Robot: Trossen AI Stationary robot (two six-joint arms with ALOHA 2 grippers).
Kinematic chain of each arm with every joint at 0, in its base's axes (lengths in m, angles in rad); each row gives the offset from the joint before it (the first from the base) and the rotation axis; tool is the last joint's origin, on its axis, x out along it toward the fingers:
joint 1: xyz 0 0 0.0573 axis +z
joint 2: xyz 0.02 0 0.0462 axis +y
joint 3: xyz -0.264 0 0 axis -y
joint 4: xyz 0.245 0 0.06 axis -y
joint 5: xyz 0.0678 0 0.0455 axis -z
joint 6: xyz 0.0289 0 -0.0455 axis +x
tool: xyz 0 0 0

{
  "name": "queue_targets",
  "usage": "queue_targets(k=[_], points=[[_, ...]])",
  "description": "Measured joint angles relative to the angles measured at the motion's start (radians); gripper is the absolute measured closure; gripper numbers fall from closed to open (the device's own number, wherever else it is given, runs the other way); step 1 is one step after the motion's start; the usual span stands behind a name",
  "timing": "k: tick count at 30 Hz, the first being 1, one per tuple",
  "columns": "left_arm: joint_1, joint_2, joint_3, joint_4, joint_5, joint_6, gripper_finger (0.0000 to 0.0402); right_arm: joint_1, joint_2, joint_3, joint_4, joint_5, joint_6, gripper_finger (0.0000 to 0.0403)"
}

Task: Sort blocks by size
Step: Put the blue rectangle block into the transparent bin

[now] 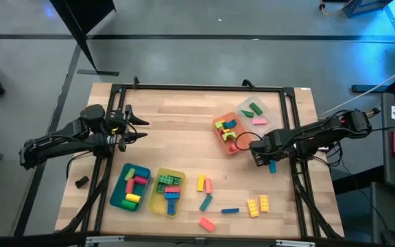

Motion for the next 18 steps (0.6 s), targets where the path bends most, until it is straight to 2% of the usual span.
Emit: queue_targets(k=[10,13,18], points=[[0.000,0.000,0.000,-0.005,0.000,-0.001,0.0196,-0.002,-0.003,-0.057,0.063,-0.054,0.001,0.0189],[0.000,0.000,0.000,-0.006,0.000,-0.001,0.0196,-0.002,-0.002,-0.058,0.073,-0.060,0.000,0.0220],[0.000,0.000,0.000,-0.011,0.000,-0.001,0.0196,-0.002,-0.001,-0.057,0.079,-0.067,-0.004,0.0301]])
